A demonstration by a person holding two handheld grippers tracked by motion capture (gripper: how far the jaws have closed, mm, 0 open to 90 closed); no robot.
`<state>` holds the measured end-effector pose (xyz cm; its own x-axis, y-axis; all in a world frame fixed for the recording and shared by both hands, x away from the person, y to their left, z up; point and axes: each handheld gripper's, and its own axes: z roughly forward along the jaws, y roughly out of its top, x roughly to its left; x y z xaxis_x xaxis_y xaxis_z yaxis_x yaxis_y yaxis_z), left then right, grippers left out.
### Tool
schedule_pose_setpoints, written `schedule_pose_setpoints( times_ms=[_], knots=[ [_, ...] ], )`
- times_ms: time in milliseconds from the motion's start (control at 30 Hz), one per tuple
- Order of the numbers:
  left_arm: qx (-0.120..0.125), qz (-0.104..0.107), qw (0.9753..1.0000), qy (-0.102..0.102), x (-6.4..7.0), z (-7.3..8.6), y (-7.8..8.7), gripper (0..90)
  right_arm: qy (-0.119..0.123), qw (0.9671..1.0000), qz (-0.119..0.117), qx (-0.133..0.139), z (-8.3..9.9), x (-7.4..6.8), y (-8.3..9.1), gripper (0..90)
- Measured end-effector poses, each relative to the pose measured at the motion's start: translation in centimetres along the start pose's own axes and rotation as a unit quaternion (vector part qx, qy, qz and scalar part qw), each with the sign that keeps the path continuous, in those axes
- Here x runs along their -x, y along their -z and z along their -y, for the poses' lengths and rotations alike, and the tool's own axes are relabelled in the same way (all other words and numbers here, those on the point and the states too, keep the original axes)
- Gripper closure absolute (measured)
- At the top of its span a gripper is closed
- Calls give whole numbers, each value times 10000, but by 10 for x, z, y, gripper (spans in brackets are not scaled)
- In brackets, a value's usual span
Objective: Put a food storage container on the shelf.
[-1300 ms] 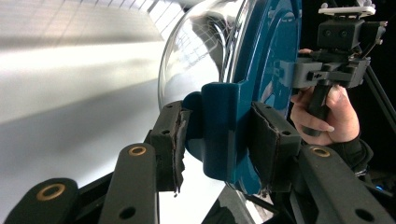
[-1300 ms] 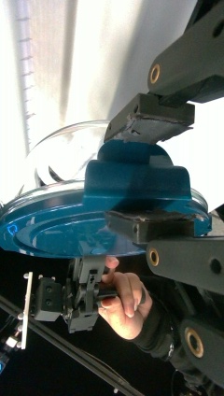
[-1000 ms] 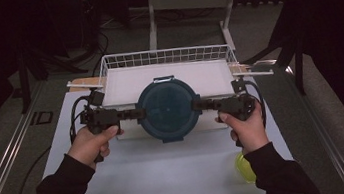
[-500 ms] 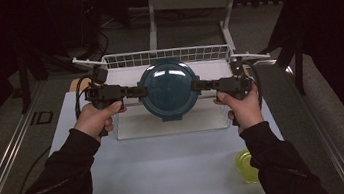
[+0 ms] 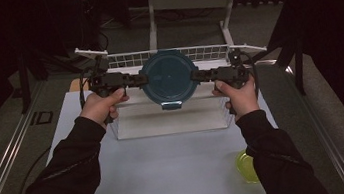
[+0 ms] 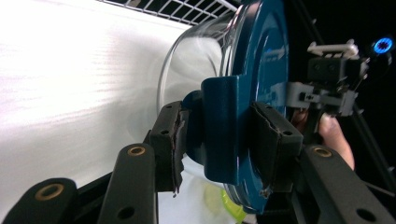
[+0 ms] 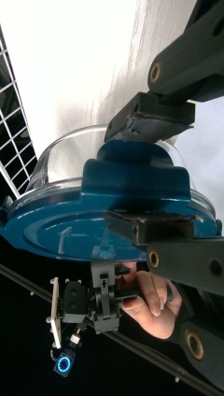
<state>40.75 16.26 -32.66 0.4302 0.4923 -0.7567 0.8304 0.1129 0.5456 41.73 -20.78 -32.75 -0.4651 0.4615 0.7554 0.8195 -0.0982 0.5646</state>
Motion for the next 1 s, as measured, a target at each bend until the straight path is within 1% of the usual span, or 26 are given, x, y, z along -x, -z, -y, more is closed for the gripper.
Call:
schedule_pose_setpoints(
  times_ms=[67,133,267,333,400,433,467,567,600,667,700,733,800,867,933,1000],
  knots=[
    [46,10,9999,114,-2,-1,-3,556,-114,9999,2,5,-1,4,-1,543],
    [38,41,9998,209,-4,-4,-4,552,-145,9999,28,33,-2,6,-2,536],
    [10,109,9996,256,-10,-6,-7,539,-226,9997,90,38,-5,8,-4,525],
    [63,157,9991,380,-14,-6,-9,531,-282,9995,120,60,-6,9,-5,517],
    [58,169,9990,408,-17,-6,-12,513,-342,9992,173,82,-7,11,-7,502],
    [33,200,9987,471,-20,-6,-13,502,-397,9990,196,73,-8,12,-7,490],
    [59,233,9985,501,-22,-6,-15,490,-458,9987,207,83,-8,15,-8,480],
    [93,204,9990,384,-21,-6,-16,483,-502,9985,193,109,-9,18,-9,479],
    [91,161,9994,293,-20,-6,-16,478,-501,9984,233,104,-9,17,-9,475],
    [130,38,9998,178,-16,-4,-16,465,-293,9985,460,99,-11,12,-8,455],
    [127,6,9998,128,-15,-4,-16,458,-212,9981,566,81,-12,9,-8,428],
    [157,-38,9999,50,-14,-3,-15,451,-158,9979,622,92,-13,7,-6,418],
    [229,-99,9997,-54,-12,-1,-12,450,-52,9974,716,99,-13,4,-3,407],
    [299,-180,9992,-176,-8,1,-9,450,42,9969,763,179,-13,0,3,406],
    [316,-183,9988,-325,-4,3,-4,451,155,9961,828,263,-11,-5,9,405],
    [377,-192,9982,-425,0,7,1,451,334,9953,877,226,-7,-12,12,406]
  ],
)
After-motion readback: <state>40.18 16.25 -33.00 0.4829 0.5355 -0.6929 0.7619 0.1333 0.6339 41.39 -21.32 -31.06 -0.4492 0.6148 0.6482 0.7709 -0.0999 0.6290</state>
